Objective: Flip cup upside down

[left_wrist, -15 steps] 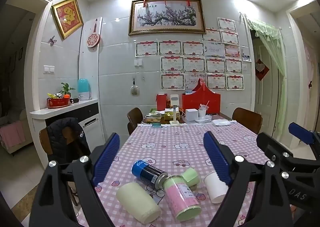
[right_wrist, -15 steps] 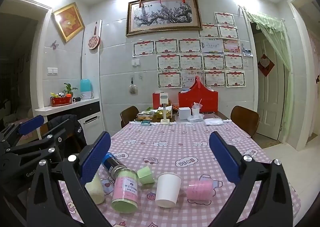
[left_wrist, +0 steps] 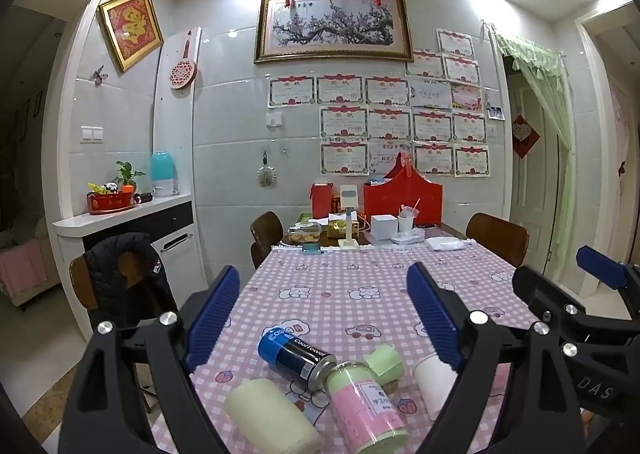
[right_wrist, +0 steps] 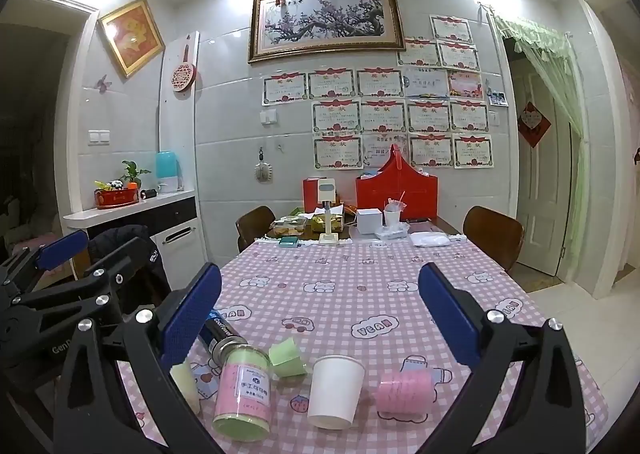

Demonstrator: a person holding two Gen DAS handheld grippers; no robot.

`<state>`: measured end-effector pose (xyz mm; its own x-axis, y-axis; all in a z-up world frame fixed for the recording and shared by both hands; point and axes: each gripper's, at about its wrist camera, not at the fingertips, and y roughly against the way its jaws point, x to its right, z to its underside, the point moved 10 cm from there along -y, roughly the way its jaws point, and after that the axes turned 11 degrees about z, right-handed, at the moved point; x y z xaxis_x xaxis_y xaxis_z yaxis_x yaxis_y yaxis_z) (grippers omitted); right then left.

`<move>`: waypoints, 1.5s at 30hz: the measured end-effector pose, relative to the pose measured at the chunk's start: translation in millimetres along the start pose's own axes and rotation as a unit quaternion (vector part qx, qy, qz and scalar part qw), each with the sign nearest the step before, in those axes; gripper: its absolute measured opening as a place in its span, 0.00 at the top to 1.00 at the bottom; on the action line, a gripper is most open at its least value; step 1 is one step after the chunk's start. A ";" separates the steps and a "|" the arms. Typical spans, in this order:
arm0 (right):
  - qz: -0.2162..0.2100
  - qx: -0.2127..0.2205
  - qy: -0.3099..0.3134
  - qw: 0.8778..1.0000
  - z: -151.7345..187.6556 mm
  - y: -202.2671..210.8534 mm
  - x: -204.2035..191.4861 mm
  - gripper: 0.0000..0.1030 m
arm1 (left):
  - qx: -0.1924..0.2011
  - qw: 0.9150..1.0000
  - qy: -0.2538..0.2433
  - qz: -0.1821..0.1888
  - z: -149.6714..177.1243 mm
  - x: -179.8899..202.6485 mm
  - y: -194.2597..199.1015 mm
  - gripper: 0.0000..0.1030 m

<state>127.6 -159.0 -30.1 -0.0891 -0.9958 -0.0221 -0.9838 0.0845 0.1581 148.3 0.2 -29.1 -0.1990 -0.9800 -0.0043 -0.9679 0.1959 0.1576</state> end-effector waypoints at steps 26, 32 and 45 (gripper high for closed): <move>0.003 -0.003 0.001 1.000 1.1 -11.9 0.3 0.08 | -0.003 1.000 0.002 0.000 -4.4 -3.6 -14.8 0.18; 0.004 -0.003 0.002 1.000 2.2 -11.3 -0.2 0.08 | -0.003 1.000 0.002 0.000 -4.4 -4.0 -14.9 0.18; 0.003 -0.004 0.001 1.000 4.4 -12.8 0.4 0.08 | -0.004 1.000 0.003 -0.001 -1.5 -4.2 -13.5 0.18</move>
<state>139.4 -160.4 -36.5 -0.0951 -0.9953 -0.0195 -0.9820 0.0906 0.1658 162.4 1.5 -29.7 -0.1960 -0.9806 0.0005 -0.9669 0.1933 0.1663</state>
